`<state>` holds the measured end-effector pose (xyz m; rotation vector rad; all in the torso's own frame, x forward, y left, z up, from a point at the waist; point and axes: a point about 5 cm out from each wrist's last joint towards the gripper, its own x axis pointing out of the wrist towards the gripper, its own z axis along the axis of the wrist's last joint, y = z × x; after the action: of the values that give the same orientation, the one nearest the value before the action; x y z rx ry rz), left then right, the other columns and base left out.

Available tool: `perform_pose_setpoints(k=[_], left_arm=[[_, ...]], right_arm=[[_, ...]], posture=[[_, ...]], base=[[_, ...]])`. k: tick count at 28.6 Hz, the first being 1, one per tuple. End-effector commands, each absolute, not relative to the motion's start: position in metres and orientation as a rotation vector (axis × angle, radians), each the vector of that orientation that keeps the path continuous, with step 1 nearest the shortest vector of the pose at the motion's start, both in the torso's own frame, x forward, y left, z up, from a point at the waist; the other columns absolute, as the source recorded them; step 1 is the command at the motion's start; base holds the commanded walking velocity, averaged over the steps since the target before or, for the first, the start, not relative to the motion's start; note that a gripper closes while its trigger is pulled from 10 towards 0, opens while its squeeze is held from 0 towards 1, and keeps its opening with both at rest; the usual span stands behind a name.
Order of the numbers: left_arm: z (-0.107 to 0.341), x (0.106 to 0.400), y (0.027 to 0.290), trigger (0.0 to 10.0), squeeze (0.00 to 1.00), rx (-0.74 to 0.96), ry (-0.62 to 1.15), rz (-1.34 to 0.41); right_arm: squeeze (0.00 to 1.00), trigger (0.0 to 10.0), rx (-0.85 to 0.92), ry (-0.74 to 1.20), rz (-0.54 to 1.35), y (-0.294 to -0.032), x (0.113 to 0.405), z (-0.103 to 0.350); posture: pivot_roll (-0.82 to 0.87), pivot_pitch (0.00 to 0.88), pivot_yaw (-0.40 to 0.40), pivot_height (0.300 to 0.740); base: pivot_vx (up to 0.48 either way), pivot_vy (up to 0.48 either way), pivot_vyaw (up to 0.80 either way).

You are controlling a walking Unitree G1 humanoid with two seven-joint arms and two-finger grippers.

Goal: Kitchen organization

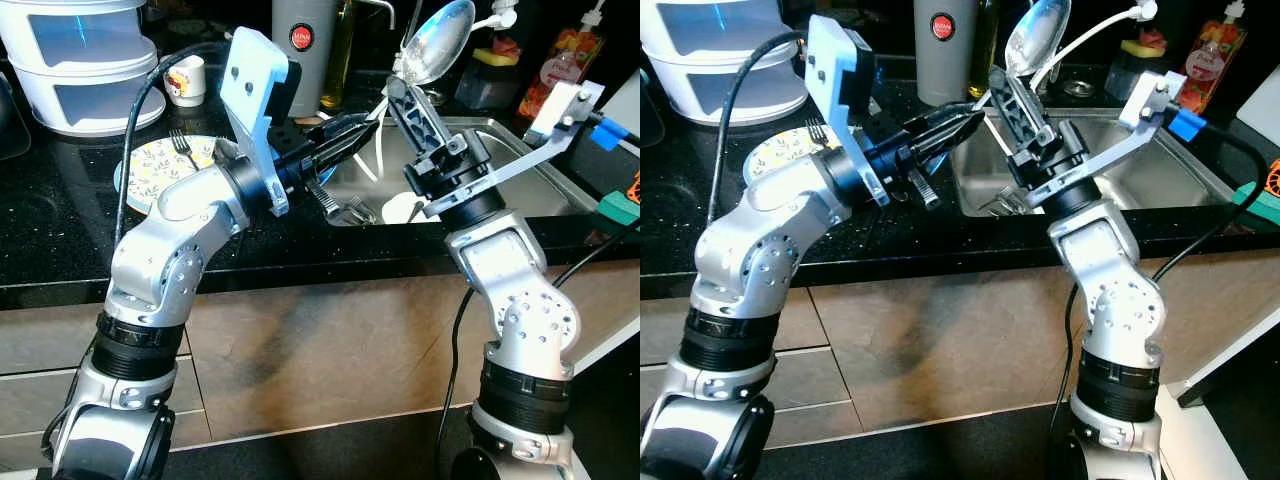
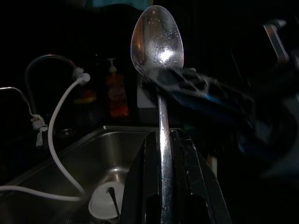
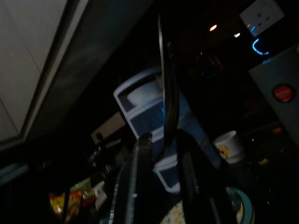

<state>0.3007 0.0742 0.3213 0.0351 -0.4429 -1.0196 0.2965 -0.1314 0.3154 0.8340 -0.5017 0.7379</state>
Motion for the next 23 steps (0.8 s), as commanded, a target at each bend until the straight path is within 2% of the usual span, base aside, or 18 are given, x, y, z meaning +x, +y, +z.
perform_pose_setpoints(k=[1,6,14,15,16,17,18,19,23], left_arm=[[0.32,0.297,0.072,10.0,0.0,0.064,-0.434,-1.036],[0.319,0.296,0.071,10.0,0.0,0.071,-0.433,-1.03],[0.319,0.308,0.07,10.0,0.0,0.026,-0.421,-0.921],[0.32,0.31,0.07,10.0,1.0,0.029,-0.429,-0.888],[0.321,0.314,0.072,10.0,1.0,0.015,-0.43,-0.836],[0.321,0.314,0.072,10.0,1.0,0.015,-0.43,-0.836],[0.322,0.318,0.075,10.0,1.0,-0.018,-0.424,-0.798],[0.327,0.323,0.088,10.0,0.0,-0.079,-0.428,-0.725],[0.329,0.33,0.11,10.0,0.0,-0.15,-0.421,-0.621]], right_arm=[[0.0,0.0,0.862,-0.506,0.724,-0.136,0.297,0.317],[0.0,0.0,0.874,-0.515,0.722,-0.138,0.296,0.318],[0.0,0.0,0.875,-0.516,0.687,-0.142,0.299,0.319],[0.0,0.0,0.861,-0.503,0.654,-0.143,0.303,0.317],[0.0,4.2,0.828,-0.491,0.602,-0.144,0.309,0.315],[0.0,4.2,0.828,-0.491,0.602,-0.144,0.309,0.315],[0.0,10.0,0.801,-0.481,0.535,-0.147,0.315,0.312],[0.0,10.0,0.758,-0.443,0.346,-0.158,0.334,0.302],[0.0,10.0,0.67,-0.408,0.119,-0.177,0.358,0.285]], posture=[[0.08,0.0,-0.06,0.74],[0.08,0.0,-0.064,0.74],[0.08,0.002,-0.067,0.74],[0.08,0.002,-0.067,0.74],[0.09,0.003,-0.069,0.74],[0.09,0.003,-0.069,0.74],[0.09,0.003,-0.069,0.74],[0.1,0.004,-0.07,0.74],[0.11,0.003,-0.073,0.74]], base=[[0.0,0.0,0.0],[0.0,0.0,0.0],[0.0,0.0,0.0],[0.0,0.0,0.0],[0.0,0.0,0.0],[0.0,0.0,0.0],[0.0,0.0,0.0],[0.0,0.0,0.0],[0.0,0.0,0.0]])
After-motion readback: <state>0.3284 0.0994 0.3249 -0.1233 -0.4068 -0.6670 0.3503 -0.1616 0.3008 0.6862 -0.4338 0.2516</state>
